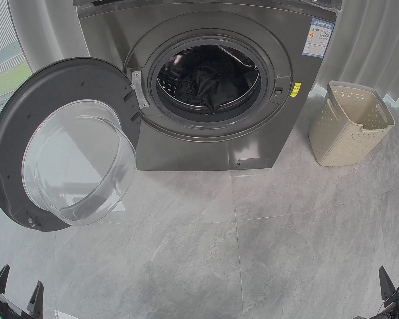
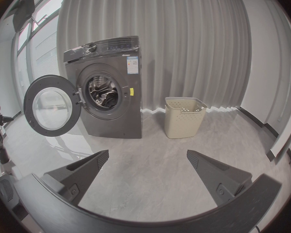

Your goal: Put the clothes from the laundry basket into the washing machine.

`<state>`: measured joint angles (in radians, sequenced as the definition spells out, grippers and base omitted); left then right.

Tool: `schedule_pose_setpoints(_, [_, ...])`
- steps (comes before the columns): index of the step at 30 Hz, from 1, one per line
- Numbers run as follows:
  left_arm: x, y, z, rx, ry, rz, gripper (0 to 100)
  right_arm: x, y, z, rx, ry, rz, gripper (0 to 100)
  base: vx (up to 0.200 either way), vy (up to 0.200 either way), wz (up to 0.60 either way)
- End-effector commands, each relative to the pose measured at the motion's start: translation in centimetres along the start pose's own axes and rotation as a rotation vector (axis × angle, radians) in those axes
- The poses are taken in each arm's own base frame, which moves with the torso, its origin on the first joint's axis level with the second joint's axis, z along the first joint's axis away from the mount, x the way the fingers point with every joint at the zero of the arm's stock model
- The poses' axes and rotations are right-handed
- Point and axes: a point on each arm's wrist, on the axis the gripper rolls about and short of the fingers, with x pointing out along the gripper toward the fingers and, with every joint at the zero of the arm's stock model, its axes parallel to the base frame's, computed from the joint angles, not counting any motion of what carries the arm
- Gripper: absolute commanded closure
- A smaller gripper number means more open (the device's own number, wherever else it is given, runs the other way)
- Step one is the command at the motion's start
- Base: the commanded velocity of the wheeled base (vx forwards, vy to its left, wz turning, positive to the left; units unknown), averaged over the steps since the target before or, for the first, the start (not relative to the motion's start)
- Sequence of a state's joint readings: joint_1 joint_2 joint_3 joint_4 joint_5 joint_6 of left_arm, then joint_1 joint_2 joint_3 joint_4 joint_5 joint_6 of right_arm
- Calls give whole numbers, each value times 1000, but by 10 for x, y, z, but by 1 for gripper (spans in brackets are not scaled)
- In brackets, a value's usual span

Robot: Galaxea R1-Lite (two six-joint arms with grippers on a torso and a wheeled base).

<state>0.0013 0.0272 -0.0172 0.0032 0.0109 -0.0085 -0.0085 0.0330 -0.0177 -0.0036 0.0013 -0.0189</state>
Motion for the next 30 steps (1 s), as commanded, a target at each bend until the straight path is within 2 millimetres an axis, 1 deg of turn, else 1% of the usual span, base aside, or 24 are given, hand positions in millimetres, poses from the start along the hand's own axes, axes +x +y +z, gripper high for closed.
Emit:
schedule_pose_setpoints(1, [-1, 0, -6, -2, -9, -8, 0, -1, 0, -6, -4, -13, 7, 0, 0, 200, 0])
schedule_pose_setpoints(17, [-1, 0, -5, 4, -10, -8, 0, -1, 0, -6, 0, -13, 7, 0, 0, 200, 0])
schedule_pose_setpoints(23, [-1, 0, -5, 2, -10, -11, 0, -1, 0, -6, 0, -13, 5, 0, 0, 0, 0])
schedule_pose_setpoints(29, [-1, 0, -6, 4, -9, -6, 0, -1, 0, -6, 2, -13, 4, 0, -200, 0, 0])
schedule_pose_setpoints(30, [-1, 0, -6, 2, -9, -6, 0, -1, 0, -6, 2, -13, 4, 0, 0, 0, 0])
